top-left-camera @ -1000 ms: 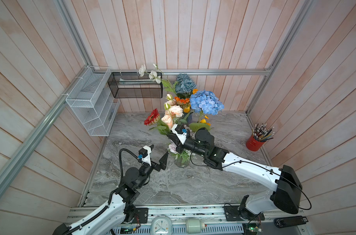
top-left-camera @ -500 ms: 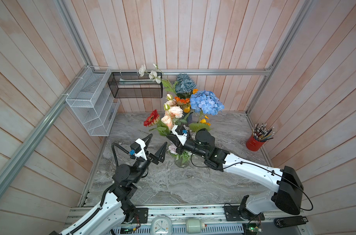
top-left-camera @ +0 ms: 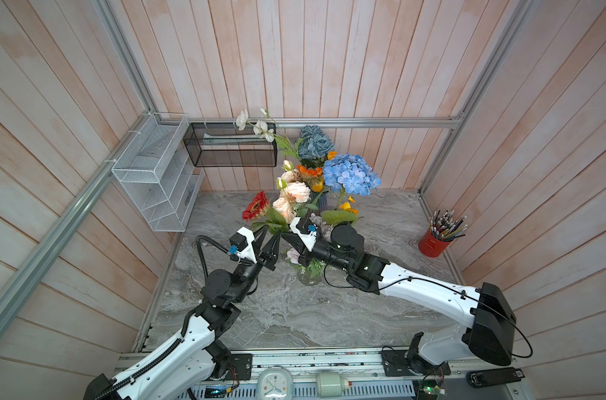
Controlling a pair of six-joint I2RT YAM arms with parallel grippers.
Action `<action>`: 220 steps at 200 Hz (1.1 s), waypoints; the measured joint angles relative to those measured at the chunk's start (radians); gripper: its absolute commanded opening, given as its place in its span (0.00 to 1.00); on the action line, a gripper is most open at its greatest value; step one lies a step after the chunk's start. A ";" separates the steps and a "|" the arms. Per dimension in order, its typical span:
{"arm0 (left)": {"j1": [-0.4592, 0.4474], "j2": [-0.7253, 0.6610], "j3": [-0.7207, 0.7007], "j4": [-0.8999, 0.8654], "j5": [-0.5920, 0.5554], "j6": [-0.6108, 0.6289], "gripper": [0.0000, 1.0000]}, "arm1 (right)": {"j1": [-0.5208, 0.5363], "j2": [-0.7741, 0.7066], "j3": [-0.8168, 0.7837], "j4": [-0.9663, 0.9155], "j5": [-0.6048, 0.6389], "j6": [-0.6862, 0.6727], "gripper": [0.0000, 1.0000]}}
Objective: Arrange flowers in a vase
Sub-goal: Pass the flower.
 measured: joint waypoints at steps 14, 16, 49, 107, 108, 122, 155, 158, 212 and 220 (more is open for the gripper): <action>0.000 0.003 0.007 0.003 0.001 -0.008 0.35 | 0.000 0.000 0.000 0.000 0.000 -0.003 0.00; 0.000 0.003 0.008 0.003 0.001 -0.009 0.35 | 0.000 0.000 0.000 0.000 0.000 -0.003 0.00; 0.000 0.031 0.019 0.012 0.001 -0.032 0.36 | 0.002 0.000 -0.003 0.004 0.005 -0.005 0.00; 0.002 0.043 0.019 0.013 -0.003 -0.080 0.32 | 0.006 0.000 -0.008 0.011 0.012 -0.019 0.00; 0.002 0.043 0.019 0.013 -0.004 -0.081 0.32 | 0.006 0.000 -0.008 0.012 0.012 -0.019 0.00; 0.002 0.043 0.019 0.013 -0.003 -0.091 0.32 | 0.007 0.000 -0.013 0.020 0.014 -0.020 0.00; 0.002 0.042 0.016 0.008 0.009 -0.146 0.30 | 0.010 0.000 -0.016 0.026 0.033 -0.027 0.00; 0.002 0.041 0.014 0.008 0.011 -0.151 0.29 | 0.010 0.000 -0.016 0.026 0.034 -0.027 0.00; 0.002 0.013 -0.009 -0.008 0.023 -0.187 0.24 | 0.014 0.000 -0.017 0.022 0.034 -0.029 0.10; 0.002 0.014 -0.009 -0.010 0.023 -0.187 0.23 | 0.015 -0.002 -0.018 0.022 0.034 -0.028 0.10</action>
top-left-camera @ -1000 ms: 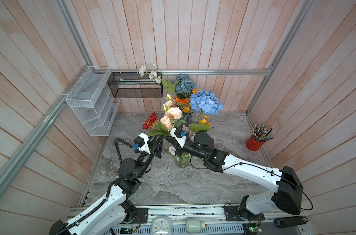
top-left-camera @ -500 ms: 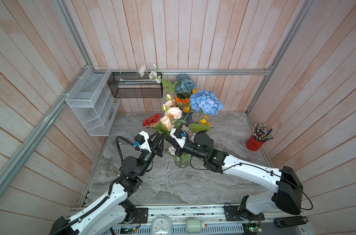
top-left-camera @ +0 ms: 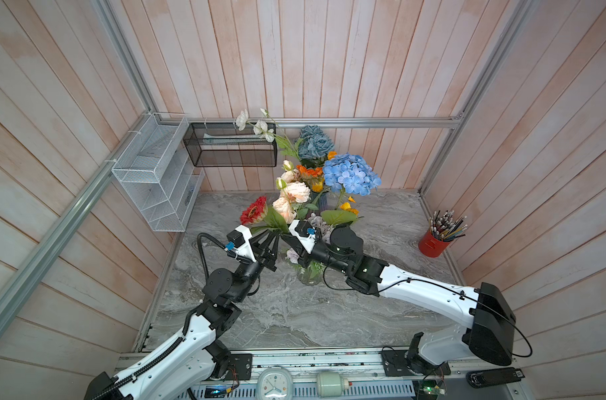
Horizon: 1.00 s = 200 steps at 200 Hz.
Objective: Arrange flowers in a vase
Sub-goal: Pass the flower, then place the flower in the vase.
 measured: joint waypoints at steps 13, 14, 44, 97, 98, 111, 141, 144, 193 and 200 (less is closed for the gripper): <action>0.000 0.007 0.000 0.000 -0.003 0.003 0.22 | 0.000 -0.011 -0.012 -0.002 0.000 0.002 0.11; 0.000 0.008 0.000 0.000 -0.003 0.004 0.22 | 0.000 -0.013 -0.013 -0.002 0.000 0.002 0.11; 0.000 0.045 0.000 0.005 -0.011 0.016 0.22 | 0.002 -0.053 -0.051 -0.005 0.002 0.002 0.13; 0.000 0.078 0.000 -0.003 -0.022 0.027 0.08 | 0.004 -0.070 -0.053 -0.027 0.018 0.009 0.18; 0.000 0.078 0.000 -0.004 -0.022 0.029 0.07 | 0.004 -0.071 -0.054 -0.028 0.020 0.009 0.19; 0.000 0.061 0.000 -0.019 -0.023 0.029 0.05 | 0.004 -0.097 -0.062 -0.033 0.032 0.008 0.19; 0.000 0.016 0.000 -0.040 -0.027 0.029 0.05 | 0.004 -0.170 -0.080 -0.033 0.065 -0.006 0.20; 0.000 0.014 0.000 -0.040 -0.027 0.029 0.05 | 0.004 -0.177 -0.080 -0.034 0.069 -0.007 0.20; 0.000 0.042 -0.005 -0.045 -0.021 0.028 0.05 | 0.004 -0.219 -0.095 -0.035 0.129 -0.030 0.20; 0.000 0.047 -0.013 -0.043 -0.021 0.028 0.05 | 0.004 -0.224 -0.101 -0.038 0.135 -0.032 0.20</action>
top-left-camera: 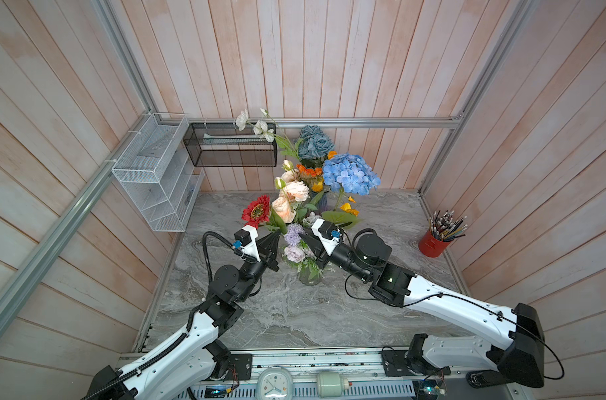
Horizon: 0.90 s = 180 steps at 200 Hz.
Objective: Arrange flowers in a vase
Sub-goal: Place the flower in the vase.
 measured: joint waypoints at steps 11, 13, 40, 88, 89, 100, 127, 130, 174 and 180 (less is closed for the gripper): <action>0.000 0.003 -0.016 0.005 0.000 0.000 0.05 | 0.000 -0.005 -0.006 -0.004 0.007 0.000 0.20; 0.000 0.003 -0.019 0.005 0.000 0.000 0.05 | 0.000 -0.006 -0.007 -0.004 0.008 0.000 0.20; 0.000 0.002 -0.040 0.006 0.000 -0.003 0.06 | 0.000 -0.015 -0.012 -0.016 -0.015 0.016 0.21; 0.000 -0.020 -0.040 -0.004 0.012 -0.007 0.08 | 0.075 -0.015 -0.008 -0.089 -0.028 0.062 0.25; 0.000 -0.021 -0.040 -0.005 0.012 -0.007 0.08 | 0.080 -0.015 -0.008 -0.092 -0.027 0.066 0.25; 0.000 -0.029 -0.040 -0.010 0.015 -0.007 0.08 | 0.120 -0.016 -0.009 -0.107 -0.022 0.085 0.25; 0.000 -0.039 -0.040 -0.022 0.015 -0.006 0.08 | 0.209 -0.037 -0.058 -0.122 0.008 0.163 0.25; 0.000 -0.039 -0.040 -0.023 0.015 -0.005 0.08 | 0.215 -0.041 -0.068 -0.122 0.010 0.173 0.25; 0.000 -0.037 -0.040 -0.022 0.015 -0.003 0.08 | 0.250 -0.061 -0.212 -0.109 0.015 0.328 0.27; 0.000 -0.037 -0.040 -0.022 0.015 -0.003 0.08 | 0.251 -0.061 -0.232 -0.101 0.019 0.348 0.28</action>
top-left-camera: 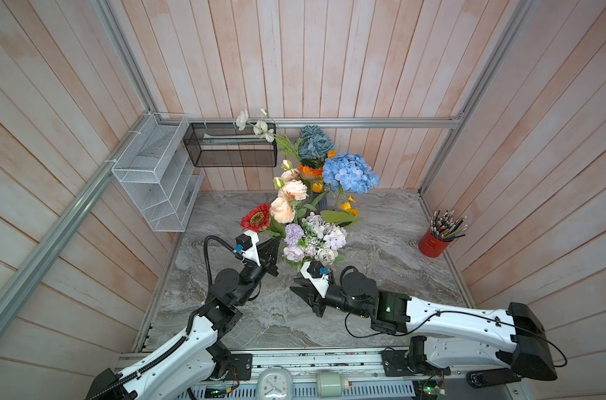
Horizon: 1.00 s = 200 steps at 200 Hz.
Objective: Arrange flowers in a vase
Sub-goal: Place the flower in the vase, then pick up the flowers from the vase.
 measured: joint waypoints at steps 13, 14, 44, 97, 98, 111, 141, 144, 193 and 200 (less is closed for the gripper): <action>0.000 0.000 0.000 0.000 0.003 0.000 0.08 | 0.001 -0.010 -0.060 0.032 0.022 0.039 0.31; 0.000 0.000 0.000 0.000 0.003 0.000 0.09 | 0.002 -0.010 -0.064 0.035 0.023 0.039 0.31; 0.000 0.001 0.000 0.000 0.003 0.000 0.09 | -0.014 -0.082 -0.218 0.108 0.114 0.110 0.46; 0.000 0.011 0.000 -0.003 0.004 -0.001 0.09 | -0.188 -0.126 -0.241 0.219 0.209 0.095 0.60; 0.000 0.011 0.000 -0.003 0.004 -0.001 0.09 | -0.190 -0.125 -0.241 0.220 0.210 0.093 0.60; 0.000 0.011 0.000 -0.010 0.004 -0.001 0.09 | -0.201 -0.117 -0.231 0.252 0.217 0.055 0.61; 0.000 0.011 0.000 -0.023 0.005 -0.001 0.09 | -0.206 -0.065 -0.184 0.320 0.219 -0.039 0.63; 0.000 0.011 0.000 -0.024 0.005 -0.001 0.09 | -0.207 -0.058 -0.180 0.327 0.219 -0.048 0.63; 0.000 0.008 0.000 -0.032 0.008 -0.004 0.09 | -0.233 0.063 -0.090 0.378 0.215 -0.156 0.65; 0.000 0.006 0.000 -0.033 0.008 -0.004 0.09 | -0.241 0.076 -0.083 0.383 0.212 -0.161 0.65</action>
